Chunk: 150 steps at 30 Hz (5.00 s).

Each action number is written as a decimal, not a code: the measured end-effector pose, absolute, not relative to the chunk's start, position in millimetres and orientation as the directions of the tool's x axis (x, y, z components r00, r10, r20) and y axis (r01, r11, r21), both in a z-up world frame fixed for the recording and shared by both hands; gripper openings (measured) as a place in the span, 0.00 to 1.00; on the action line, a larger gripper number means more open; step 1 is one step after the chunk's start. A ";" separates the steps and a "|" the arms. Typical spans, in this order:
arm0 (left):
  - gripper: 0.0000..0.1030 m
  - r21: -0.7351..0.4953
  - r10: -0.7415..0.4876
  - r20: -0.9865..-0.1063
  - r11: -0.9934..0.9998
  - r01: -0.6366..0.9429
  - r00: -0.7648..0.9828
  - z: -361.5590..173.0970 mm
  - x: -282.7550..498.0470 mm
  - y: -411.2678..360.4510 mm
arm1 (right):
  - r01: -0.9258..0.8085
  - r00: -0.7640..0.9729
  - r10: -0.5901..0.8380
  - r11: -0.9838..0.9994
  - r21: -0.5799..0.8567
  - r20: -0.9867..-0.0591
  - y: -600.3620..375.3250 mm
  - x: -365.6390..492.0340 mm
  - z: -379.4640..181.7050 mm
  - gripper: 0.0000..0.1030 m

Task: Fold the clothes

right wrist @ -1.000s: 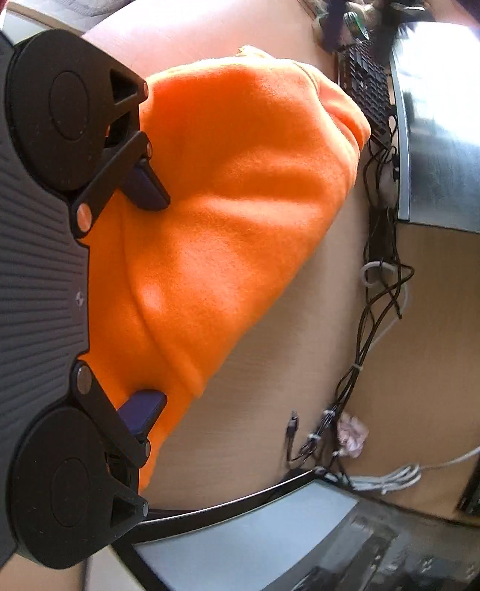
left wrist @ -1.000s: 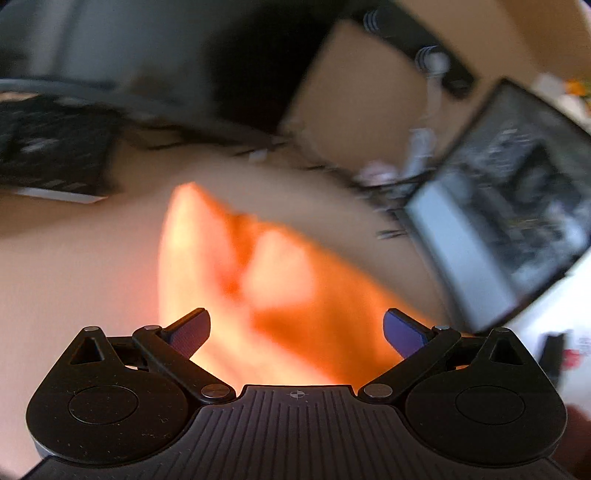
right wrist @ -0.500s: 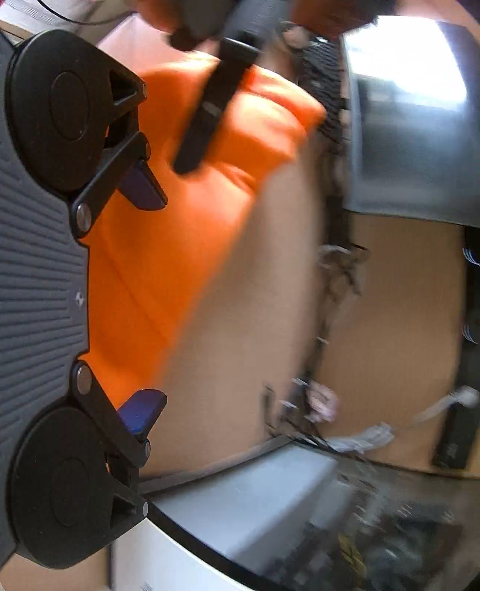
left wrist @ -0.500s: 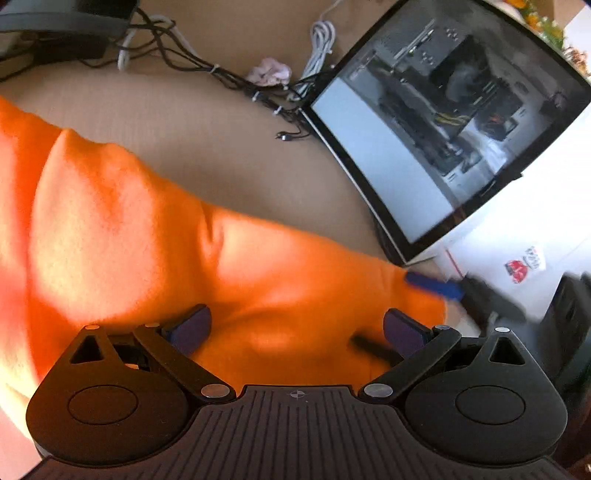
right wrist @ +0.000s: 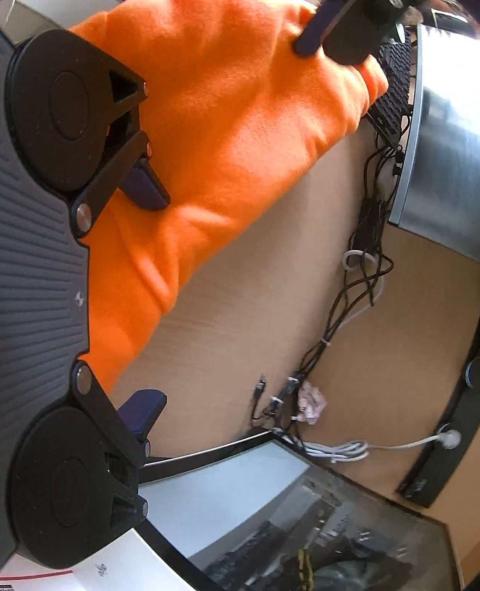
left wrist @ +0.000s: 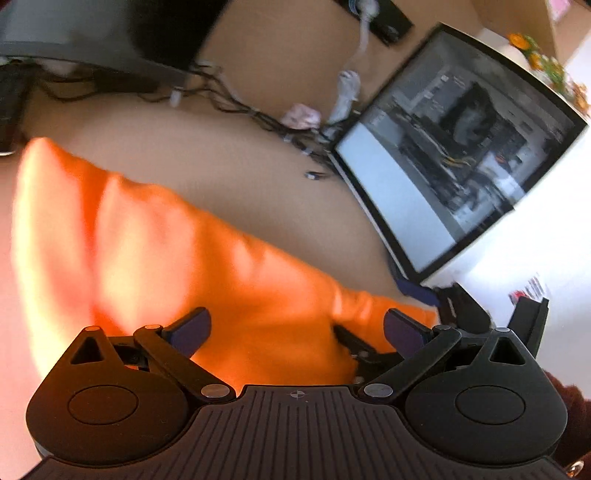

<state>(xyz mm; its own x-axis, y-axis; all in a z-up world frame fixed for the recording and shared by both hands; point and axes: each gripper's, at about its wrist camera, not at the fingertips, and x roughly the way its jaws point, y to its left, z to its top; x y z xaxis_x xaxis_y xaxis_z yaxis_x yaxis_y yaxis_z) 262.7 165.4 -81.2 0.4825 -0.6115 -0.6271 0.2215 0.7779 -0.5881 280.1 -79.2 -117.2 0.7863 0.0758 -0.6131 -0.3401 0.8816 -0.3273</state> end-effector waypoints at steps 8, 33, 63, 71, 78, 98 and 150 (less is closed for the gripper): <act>0.99 -0.554 -0.578 -0.688 0.809 0.196 0.439 -88.4 270.0 162.6 | -0.289 0.796 0.011 0.885 -0.364 -0.605 -98.2 262.8 -124.1 1.00; 1.00 -0.692 -0.736 -0.560 0.668 0.274 0.381 -73.7 329.0 98.7 | -0.172 0.750 0.023 0.972 -0.161 -0.661 -123.9 253.9 -108.2 1.00; 1.00 -0.320 -0.452 -0.721 0.889 0.327 0.526 -75.4 312.5 92.7 | -0.336 0.749 0.070 0.897 -0.286 -0.659 -82.0 256.4 -80.7 1.00; 1.00 -0.076 -0.294 -0.785 0.920 0.385 0.546 -84.4 287.4 96.1 | -0.538 0.629 0.320 0.837 -0.099 -0.709 -61.4 228.7 -68.7 1.00; 1.00 -0.103 -0.303 -0.776 0.926 0.362 0.553 -73.1 280.8 104.3 | -0.653 0.550 0.342 0.744 -0.138 -0.761 -13.5 211.5 -93.8 0.87; 1.00 -0.015 -0.358 -0.775 0.834 0.552 0.520 -68.7 252.5 88.9 | -0.390 0.428 0.422 0.884 0.258 -0.799 -71.4 252.4 -95.4 0.58; 0.75 0.187 -0.601 -0.665 0.440 0.878 0.443 -90.2 230.8 44.6 | -0.636 0.562 0.208 0.728 -0.258 -0.800 -47.5 201.9 -19.2 0.18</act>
<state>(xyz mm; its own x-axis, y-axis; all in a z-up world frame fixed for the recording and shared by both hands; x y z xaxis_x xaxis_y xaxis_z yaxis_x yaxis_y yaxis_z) 230.8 44.6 -90.2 0.4435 -0.6013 -0.6646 0.8780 0.4405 0.1873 201.9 -47.5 -19.2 0.5623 0.2076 -0.8004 -0.6358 0.7275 -0.2579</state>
